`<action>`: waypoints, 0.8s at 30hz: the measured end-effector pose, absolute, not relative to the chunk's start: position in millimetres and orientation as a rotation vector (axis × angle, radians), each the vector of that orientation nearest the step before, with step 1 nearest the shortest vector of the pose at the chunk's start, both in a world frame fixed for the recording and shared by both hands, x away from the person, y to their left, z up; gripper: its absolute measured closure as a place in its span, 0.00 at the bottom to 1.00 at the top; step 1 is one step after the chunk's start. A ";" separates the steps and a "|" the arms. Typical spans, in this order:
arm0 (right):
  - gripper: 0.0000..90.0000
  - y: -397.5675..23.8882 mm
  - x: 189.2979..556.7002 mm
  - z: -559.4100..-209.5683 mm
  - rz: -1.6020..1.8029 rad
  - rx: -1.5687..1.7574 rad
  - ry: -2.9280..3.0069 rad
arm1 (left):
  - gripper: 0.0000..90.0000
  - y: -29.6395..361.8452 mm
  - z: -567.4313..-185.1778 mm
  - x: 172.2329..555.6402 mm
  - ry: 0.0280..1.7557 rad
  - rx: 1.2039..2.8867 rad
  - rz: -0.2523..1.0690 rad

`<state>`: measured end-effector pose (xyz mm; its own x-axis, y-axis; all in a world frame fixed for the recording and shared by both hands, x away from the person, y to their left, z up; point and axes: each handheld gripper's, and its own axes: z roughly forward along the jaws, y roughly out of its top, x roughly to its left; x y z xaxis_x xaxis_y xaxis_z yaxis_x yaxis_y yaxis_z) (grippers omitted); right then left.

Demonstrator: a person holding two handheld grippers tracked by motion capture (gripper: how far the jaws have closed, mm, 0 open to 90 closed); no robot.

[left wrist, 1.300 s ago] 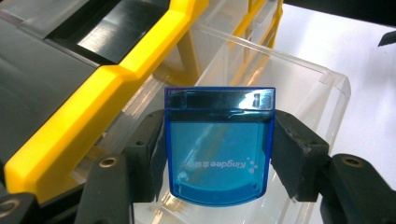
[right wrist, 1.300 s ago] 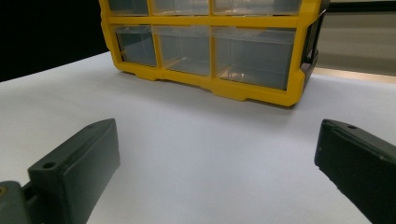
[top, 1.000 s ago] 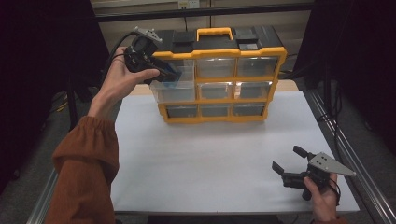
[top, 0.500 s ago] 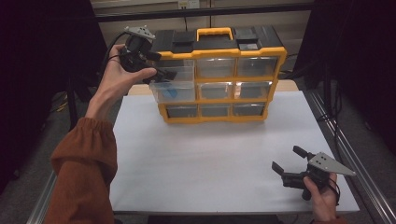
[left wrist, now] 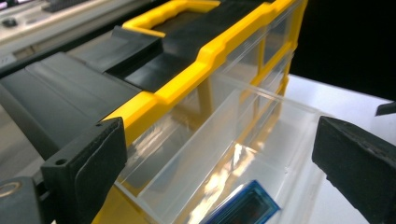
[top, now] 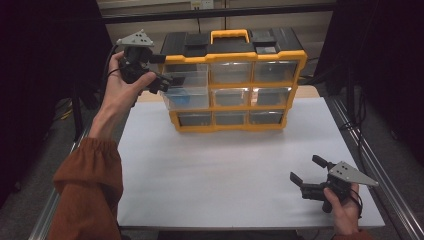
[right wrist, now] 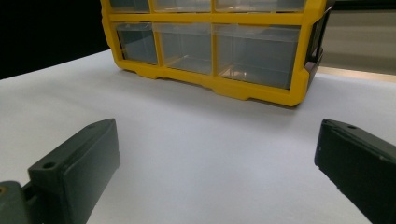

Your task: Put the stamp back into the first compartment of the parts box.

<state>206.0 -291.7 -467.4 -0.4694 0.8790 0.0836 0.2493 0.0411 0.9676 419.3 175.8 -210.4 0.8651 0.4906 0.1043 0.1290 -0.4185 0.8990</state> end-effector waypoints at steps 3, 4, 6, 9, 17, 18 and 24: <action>0.00 -291.1 205.5 -467.0 1.451 1.135 1.761 | 0.03 178.8 -214.5 415.4 0.468 1.954 0.455; 0.00 -291.0 205.0 -466.5 1.450 1.135 1.762 | 0.03 179.7 -216.2 414.0 0.484 1.942 0.471; 0.00 -289.6 204.9 -466.1 1.448 1.135 1.757 | 0.03 182.3 -219.2 411.9 0.499 1.927 0.487; 0.00 -289.2 204.9 -466.2 1.444 1.136 1.761 | 0.03 186.2 -224.8 408.6 0.509 1.913 0.495; 0.00 -289.4 204.8 -466.1 1.446 1.132 1.762 | 0.02 192.1 -233.8 400.8 0.526 1.870 0.529; 0.00 -289.4 204.8 -466.1 1.446 1.132 1.762 | 0.02 192.2 -235.2 399.0 0.530 1.859 0.530; 0.00 -288.7 204.8 -466.1 1.445 1.125 1.772 | 0.03 195.3 -248.1 392.2 0.526 1.838 0.570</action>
